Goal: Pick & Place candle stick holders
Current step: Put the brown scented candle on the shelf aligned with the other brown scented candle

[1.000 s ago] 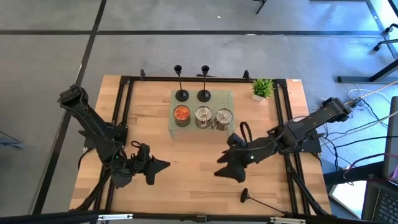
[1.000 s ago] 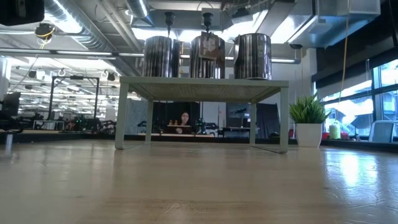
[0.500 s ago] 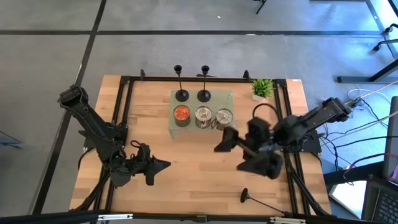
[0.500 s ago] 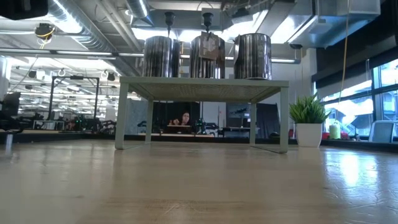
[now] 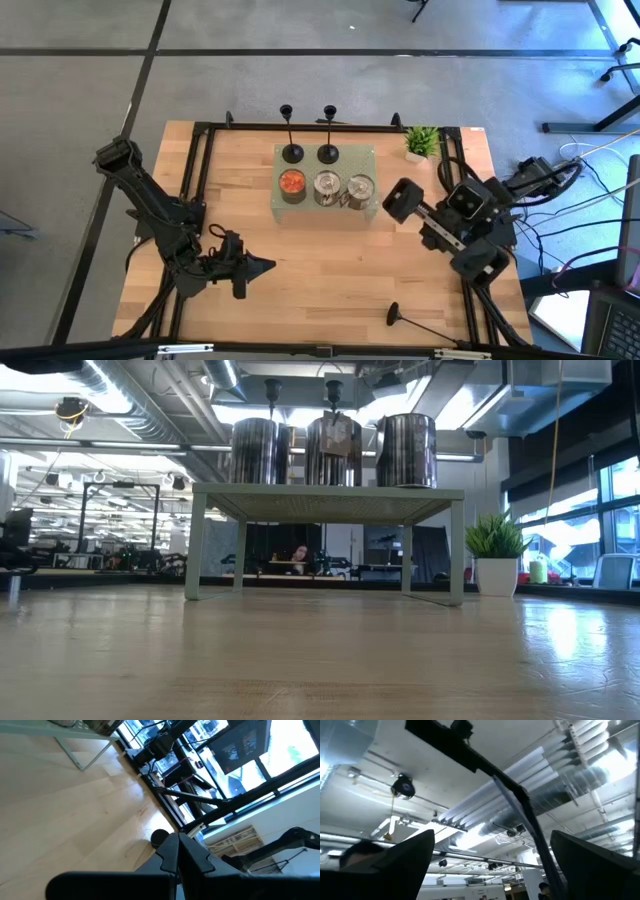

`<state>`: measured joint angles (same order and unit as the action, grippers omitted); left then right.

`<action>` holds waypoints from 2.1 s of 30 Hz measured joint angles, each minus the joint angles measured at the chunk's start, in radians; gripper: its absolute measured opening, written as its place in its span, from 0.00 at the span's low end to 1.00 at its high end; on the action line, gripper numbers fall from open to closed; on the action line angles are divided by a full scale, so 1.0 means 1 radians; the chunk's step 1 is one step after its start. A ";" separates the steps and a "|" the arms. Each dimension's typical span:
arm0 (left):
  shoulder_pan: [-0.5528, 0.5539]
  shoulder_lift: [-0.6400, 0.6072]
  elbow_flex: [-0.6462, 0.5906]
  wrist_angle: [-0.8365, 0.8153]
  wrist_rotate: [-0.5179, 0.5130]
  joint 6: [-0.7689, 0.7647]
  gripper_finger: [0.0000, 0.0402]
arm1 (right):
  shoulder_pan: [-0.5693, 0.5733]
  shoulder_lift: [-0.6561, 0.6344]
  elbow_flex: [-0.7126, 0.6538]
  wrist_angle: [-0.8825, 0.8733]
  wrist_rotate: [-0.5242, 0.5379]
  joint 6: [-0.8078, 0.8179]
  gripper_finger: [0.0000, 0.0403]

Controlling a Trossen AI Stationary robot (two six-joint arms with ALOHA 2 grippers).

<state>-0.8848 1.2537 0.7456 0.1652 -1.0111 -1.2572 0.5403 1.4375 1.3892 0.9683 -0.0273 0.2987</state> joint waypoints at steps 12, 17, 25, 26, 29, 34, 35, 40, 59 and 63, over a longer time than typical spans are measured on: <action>0.002 0.000 0.000 0.004 -0.029 0.015 0.00 | 0.011 0.000 0.309 -1.062 0.598 0.186 0.81; 0.001 0.000 0.000 0.004 -0.045 0.037 0.00 | -0.003 0.004 0.527 -1.814 0.810 0.569 0.49; 0.001 0.000 0.000 0.004 -0.072 0.050 0.00 | -0.246 0.025 0.602 -2.436 0.432 0.969 0.16; 0.001 0.000 0.000 0.004 -0.072 0.050 0.00 | -0.270 0.033 0.602 -2.439 0.402 0.952 0.15; 0.003 0.000 0.000 0.002 -0.072 0.050 0.00 | -0.345 0.071 0.602 -2.436 0.319 0.901 0.15; 0.010 0.000 0.000 0.003 -0.071 0.050 0.00 | -0.452 0.173 0.602 -2.484 0.188 0.815 0.15; 0.010 0.000 0.000 0.005 -0.072 0.050 0.00 | -0.467 0.197 0.602 -2.490 0.163 0.790 0.15; 0.004 0.000 0.000 0.025 -0.072 0.050 0.00 | -0.507 0.268 0.601 -2.530 0.147 0.752 0.15; -0.030 0.000 0.000 0.041 -0.122 0.051 0.00 | -0.570 0.313 0.601 -2.539 0.131 0.689 0.35; -0.030 0.000 0.000 0.042 -0.119 0.050 0.00 | -0.586 0.324 0.601 -2.539 0.164 0.688 0.33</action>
<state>-0.9146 1.2537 0.7456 0.2070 -1.1305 -1.2069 -0.0453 1.7617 1.9900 -1.5711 0.1369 0.9867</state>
